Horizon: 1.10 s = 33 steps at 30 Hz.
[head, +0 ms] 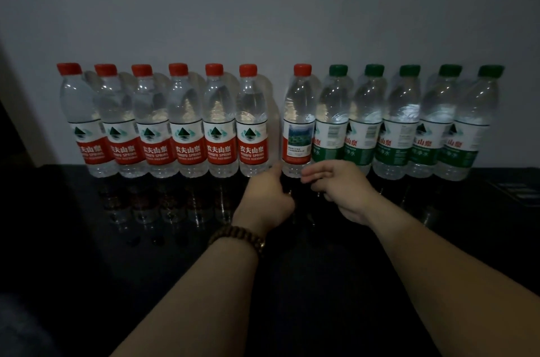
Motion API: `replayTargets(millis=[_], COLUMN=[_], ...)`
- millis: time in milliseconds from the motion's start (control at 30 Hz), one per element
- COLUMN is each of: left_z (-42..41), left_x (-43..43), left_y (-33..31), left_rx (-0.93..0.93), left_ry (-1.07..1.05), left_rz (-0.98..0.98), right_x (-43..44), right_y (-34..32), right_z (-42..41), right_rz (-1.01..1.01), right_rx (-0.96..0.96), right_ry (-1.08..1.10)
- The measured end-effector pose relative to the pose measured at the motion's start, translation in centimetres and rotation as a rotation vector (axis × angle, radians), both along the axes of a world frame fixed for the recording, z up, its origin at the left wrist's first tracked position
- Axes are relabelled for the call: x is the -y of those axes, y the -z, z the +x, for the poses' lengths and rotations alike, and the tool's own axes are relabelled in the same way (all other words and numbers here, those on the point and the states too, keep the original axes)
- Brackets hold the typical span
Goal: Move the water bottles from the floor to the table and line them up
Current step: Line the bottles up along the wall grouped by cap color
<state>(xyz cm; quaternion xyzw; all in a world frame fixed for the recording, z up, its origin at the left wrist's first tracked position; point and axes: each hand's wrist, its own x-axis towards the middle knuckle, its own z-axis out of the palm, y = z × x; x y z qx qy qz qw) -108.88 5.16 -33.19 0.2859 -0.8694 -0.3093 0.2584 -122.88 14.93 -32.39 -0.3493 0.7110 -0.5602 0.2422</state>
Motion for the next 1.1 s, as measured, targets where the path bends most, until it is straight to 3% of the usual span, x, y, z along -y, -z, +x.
replayTargets(millis=[100,267,367,533,800,967,1100], left_z=[-0.2,-0.5,-0.7,-0.5,-1.0,-0.8,-0.8], left_x=[0.4,0.4,0.0,-0.2,0.3,0.5,0.2], left_y=[0.3,0.3,0.2,0.0,-0.4,-0.3,-0.3], left_rx=[-0.054,-0.160,-0.232,-0.187,0.042,-0.162,-0.177], left_ry=[0.005,-0.090,-0.152,0.001,0.009,-0.069,-0.070], left_rz=[-0.064,-0.110,-0.130,-0.047,0.041,0.165,0.183], right_x=[0.8,1.7,1.6,1.5,1.8,2.2,2.3], right_y=[0.7,0.9,0.9,1.0,1.5,1.8,1.8], right_z=[-0.2,0.7,0.9,0.9,0.2,-0.1,-0.2], right_rz=[-0.057,-0.040,-0.038,-0.026,0.034,-0.006,-0.004], right_rx=[-0.080,-0.427,-0.524,-0.500,-0.345,-0.323,-0.332], right_ry=[0.068,0.234,0.279,0.188,0.088,0.097,0.051])
